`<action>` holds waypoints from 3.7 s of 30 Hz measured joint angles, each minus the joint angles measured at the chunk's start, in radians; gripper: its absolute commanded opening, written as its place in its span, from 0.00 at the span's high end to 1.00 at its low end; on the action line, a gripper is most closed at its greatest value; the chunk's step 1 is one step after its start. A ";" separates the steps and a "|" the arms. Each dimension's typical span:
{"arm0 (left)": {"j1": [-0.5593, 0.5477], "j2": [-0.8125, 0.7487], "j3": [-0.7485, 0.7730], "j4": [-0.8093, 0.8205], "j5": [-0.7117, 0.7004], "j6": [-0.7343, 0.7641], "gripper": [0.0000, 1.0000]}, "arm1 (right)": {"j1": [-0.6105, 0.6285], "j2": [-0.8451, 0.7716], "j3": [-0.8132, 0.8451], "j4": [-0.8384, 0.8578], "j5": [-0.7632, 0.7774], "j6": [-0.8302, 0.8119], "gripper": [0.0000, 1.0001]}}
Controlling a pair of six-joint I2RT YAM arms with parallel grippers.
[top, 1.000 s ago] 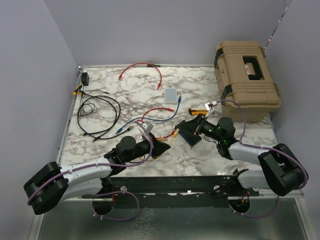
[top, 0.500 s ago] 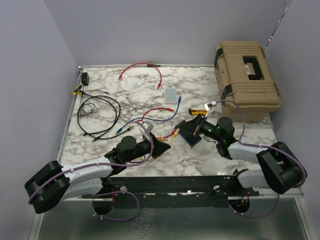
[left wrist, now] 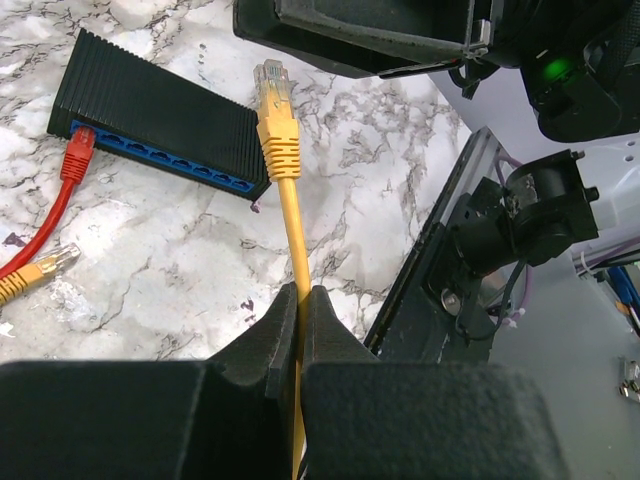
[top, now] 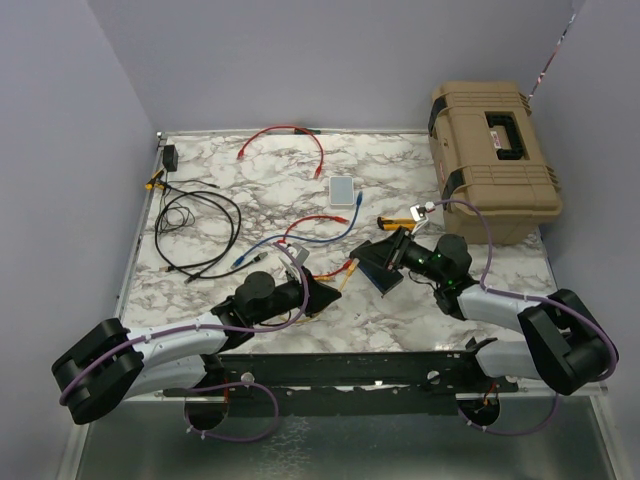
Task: Insert the plug into the switch port
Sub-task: Pick up the connector from the center of the board.
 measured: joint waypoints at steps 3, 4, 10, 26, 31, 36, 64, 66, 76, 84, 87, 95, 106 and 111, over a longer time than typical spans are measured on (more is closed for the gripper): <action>0.000 0.000 0.000 0.002 0.000 0.000 1.00 | 0.000 0.003 0.000 -0.004 0.000 0.000 0.64; 0.000 0.000 0.000 0.003 0.000 0.000 1.00 | 0.000 0.005 0.000 -0.006 0.000 0.001 0.64; 0.000 0.000 0.000 0.006 0.000 0.000 1.00 | 0.000 0.010 0.000 -0.016 0.000 0.001 0.65; 0.000 0.000 0.000 0.019 -0.008 0.000 1.00 | 0.006 0.010 0.000 -0.022 0.000 0.000 0.73; 0.000 0.000 0.000 0.020 -0.013 0.000 1.00 | 0.006 0.013 0.000 -0.023 0.000 0.000 0.73; 0.000 0.000 0.000 0.020 -0.016 0.000 1.00 | 0.007 0.018 0.000 -0.025 0.000 0.000 0.73; -0.003 0.056 0.046 0.012 -0.142 0.094 0.48 | 0.013 0.019 0.000 -0.104 0.033 0.000 0.98; -0.016 0.073 0.077 0.008 -0.184 0.108 0.47 | 0.014 0.015 0.000 -0.122 0.043 -0.003 0.98; -0.124 0.201 0.180 -0.060 -0.351 0.187 0.43 | 0.014 -0.079 0.057 -0.399 0.199 -0.106 0.72; -0.268 0.377 0.279 -0.118 -0.472 0.218 0.42 | 0.014 -0.230 0.191 -0.790 0.574 -0.261 0.34; -0.308 0.457 0.344 -0.145 -0.520 0.225 0.43 | 0.014 -0.240 0.222 -0.891 0.680 -0.298 0.16; -0.370 0.631 0.524 -0.271 -0.624 0.228 0.53 | 0.014 -0.209 0.248 -1.023 0.806 -0.357 0.00; -0.381 0.755 0.647 -0.438 -0.663 0.173 0.63 | 0.011 -0.161 0.248 -1.040 0.812 -0.385 0.00; -0.382 0.767 0.681 -0.485 -0.678 0.147 0.61 | 0.005 -0.160 0.247 -1.040 0.812 -0.390 0.00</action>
